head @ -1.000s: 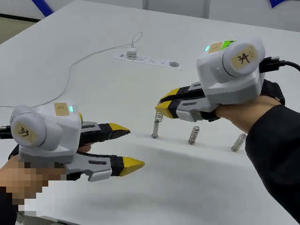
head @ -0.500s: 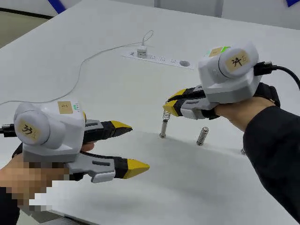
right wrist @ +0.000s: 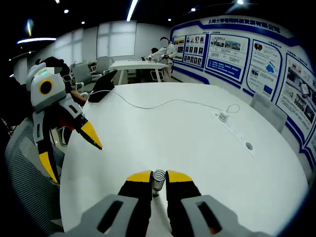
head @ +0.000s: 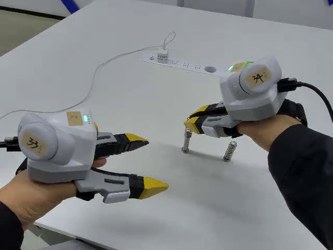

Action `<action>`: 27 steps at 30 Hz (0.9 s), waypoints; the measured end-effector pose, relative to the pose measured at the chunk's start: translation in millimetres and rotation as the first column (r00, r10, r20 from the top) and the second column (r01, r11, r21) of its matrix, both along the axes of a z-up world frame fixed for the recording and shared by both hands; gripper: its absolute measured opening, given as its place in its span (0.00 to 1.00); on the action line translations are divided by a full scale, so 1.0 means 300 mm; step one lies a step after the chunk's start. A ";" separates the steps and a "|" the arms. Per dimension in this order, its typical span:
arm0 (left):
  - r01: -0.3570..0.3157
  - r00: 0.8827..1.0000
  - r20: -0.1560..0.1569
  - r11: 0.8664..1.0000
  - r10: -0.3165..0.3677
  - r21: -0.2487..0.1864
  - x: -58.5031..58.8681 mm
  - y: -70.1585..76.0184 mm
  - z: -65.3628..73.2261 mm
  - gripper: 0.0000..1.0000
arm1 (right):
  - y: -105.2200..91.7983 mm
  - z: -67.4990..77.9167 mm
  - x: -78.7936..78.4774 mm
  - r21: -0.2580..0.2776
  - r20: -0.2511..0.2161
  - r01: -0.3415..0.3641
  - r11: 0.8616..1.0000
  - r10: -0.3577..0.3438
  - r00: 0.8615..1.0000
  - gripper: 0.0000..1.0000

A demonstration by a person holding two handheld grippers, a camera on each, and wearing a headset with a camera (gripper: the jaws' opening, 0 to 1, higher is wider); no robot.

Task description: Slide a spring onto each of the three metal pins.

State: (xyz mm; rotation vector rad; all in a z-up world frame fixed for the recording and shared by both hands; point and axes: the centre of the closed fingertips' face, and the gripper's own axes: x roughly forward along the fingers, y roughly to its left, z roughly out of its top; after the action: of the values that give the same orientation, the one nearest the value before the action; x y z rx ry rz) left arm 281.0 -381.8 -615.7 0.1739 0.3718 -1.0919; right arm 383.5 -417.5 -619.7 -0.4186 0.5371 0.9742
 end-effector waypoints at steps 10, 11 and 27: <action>0.006 1.000 -0.006 1.000 -0.006 0.011 0.001 -0.001 -0.007 0.59 | -0.003 -0.088 -0.008 -0.009 -0.028 0.021 1.000 -0.021 0.999 0.11; 0.006 1.000 -0.007 1.000 -0.006 0.012 0.001 0.000 -0.008 0.59 | -0.002 -0.093 -0.008 -0.013 -0.029 0.020 1.000 -0.021 0.999 0.11; 0.003 1.000 -0.009 1.000 -0.003 0.017 0.002 0.003 -0.011 0.58 | -0.005 -0.150 -0.003 -0.037 -0.041 0.018 0.999 -0.020 0.999 0.12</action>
State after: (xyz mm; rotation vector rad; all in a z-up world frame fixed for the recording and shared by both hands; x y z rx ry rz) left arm 281.6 -381.0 -619.1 0.1851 0.3892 -1.0929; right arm 382.5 -418.9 -664.8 -0.4260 0.5957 0.9577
